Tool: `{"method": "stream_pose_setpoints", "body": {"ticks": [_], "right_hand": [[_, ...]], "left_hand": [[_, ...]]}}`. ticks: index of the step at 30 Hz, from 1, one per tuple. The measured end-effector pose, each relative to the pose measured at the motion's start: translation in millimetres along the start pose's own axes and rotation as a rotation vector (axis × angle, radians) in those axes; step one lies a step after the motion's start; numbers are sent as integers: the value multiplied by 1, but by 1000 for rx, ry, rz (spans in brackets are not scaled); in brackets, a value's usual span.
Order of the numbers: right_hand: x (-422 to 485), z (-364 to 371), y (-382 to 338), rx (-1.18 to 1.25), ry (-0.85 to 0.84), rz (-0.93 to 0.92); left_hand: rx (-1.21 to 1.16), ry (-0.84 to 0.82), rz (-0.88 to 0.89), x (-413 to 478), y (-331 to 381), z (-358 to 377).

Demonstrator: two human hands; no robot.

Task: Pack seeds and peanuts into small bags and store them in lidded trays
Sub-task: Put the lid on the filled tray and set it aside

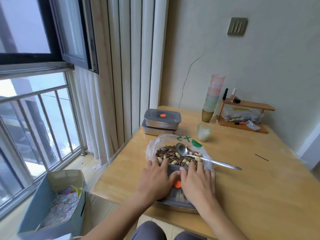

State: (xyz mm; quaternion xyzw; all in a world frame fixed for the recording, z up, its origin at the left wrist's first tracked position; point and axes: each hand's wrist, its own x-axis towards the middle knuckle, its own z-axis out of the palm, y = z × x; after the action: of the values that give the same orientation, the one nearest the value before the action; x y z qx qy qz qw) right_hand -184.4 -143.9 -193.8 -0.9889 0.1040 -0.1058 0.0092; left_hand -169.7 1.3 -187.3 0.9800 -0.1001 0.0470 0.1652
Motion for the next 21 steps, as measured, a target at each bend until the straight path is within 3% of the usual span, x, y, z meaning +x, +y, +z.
{"method": "stream_pose_setpoints", "body": {"ticks": [5,9,14,16,21], "right_hand": [[-2,-12,4,-46,-10,-55],[-4,-11,7,73,3,-18],[-24,-9,7,286,321,2],[-28,-9,12,443,379,32],[-21,-10,30,805,181,86]], "left_hand": [[77,-34,33,-1,0,1],[56,13,15,-2,0,2],[-49,317,47,-22,-3,5],[-65,366,70,-27,-3,5],[-182,315,70,-25,-5,2]]}}
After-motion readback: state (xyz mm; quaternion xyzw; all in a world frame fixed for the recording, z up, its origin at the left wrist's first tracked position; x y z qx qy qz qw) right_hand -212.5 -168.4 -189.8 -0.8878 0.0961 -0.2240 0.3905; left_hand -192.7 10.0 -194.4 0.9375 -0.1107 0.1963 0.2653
